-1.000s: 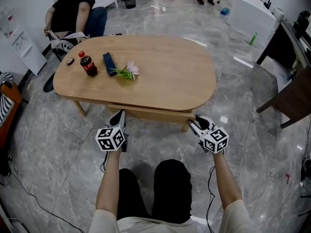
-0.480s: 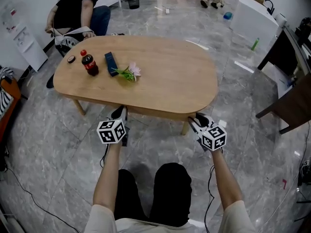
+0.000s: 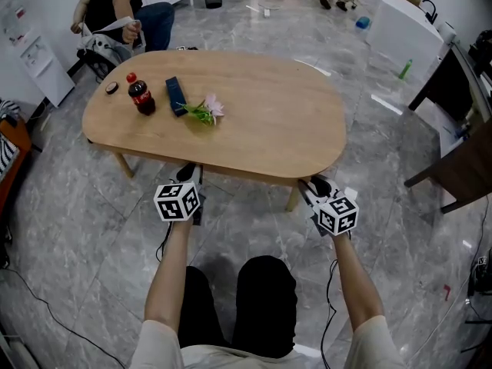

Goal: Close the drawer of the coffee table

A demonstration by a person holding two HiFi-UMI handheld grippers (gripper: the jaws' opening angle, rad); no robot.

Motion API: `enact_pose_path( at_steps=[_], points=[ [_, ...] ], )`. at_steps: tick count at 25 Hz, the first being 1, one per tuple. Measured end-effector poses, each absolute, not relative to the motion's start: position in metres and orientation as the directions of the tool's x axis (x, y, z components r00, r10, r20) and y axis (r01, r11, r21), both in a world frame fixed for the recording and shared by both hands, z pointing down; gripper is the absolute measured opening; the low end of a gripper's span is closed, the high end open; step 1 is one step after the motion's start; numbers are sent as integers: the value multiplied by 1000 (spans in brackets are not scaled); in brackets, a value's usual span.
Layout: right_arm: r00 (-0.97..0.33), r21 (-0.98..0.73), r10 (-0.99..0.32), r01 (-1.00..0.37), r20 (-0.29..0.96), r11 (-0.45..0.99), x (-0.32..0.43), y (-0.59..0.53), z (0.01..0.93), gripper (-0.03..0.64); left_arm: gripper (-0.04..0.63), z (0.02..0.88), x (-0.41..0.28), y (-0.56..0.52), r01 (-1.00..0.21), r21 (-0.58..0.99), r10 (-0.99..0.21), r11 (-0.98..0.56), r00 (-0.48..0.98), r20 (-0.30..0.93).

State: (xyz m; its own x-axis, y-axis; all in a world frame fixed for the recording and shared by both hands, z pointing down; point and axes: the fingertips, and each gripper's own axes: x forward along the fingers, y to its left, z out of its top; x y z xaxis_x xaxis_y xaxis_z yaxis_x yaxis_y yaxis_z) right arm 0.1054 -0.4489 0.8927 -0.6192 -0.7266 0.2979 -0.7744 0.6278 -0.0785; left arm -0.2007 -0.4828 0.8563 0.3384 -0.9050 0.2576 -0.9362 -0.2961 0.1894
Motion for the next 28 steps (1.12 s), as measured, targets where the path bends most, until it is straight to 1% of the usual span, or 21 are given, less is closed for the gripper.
enact_pose_path(
  at_steps=[4, 7, 10, 14, 20, 24, 28],
  points=[
    [-597, -82, -749, -795, 289, 602, 106, -447, 893, 141, 9, 857, -202, -480, -935, 196, -906, -294, 338, 254],
    [-540, -100, -789, -838, 292, 536, 110, -444, 894, 143, 9, 855, -198, -476, -932, 185, -896, -312, 354, 268],
    [-494, -141, -809, -869, 320, 475, 113, -430, 892, 138, 9, 852, -190, -462, -925, 183, -876, -332, 374, 305],
    [-493, -162, -789, -869, 366, 468, 104, -407, 873, 130, 9, 833, -187, -443, -919, 197, -854, -342, 391, 344],
    [-501, -193, -764, -864, 407, 464, 74, -375, 818, 125, 9, 784, -177, -413, -904, 176, -797, -390, 427, 426],
    [-510, -266, -744, -860, 431, 435, 54, -351, 772, 121, 9, 736, -169, -386, -891, 173, -759, -419, 449, 473],
    [-531, -281, -713, -848, 458, 450, 37, -321, 713, 121, 9, 670, -164, -363, -877, 188, -742, -442, 475, 473]
  ],
)
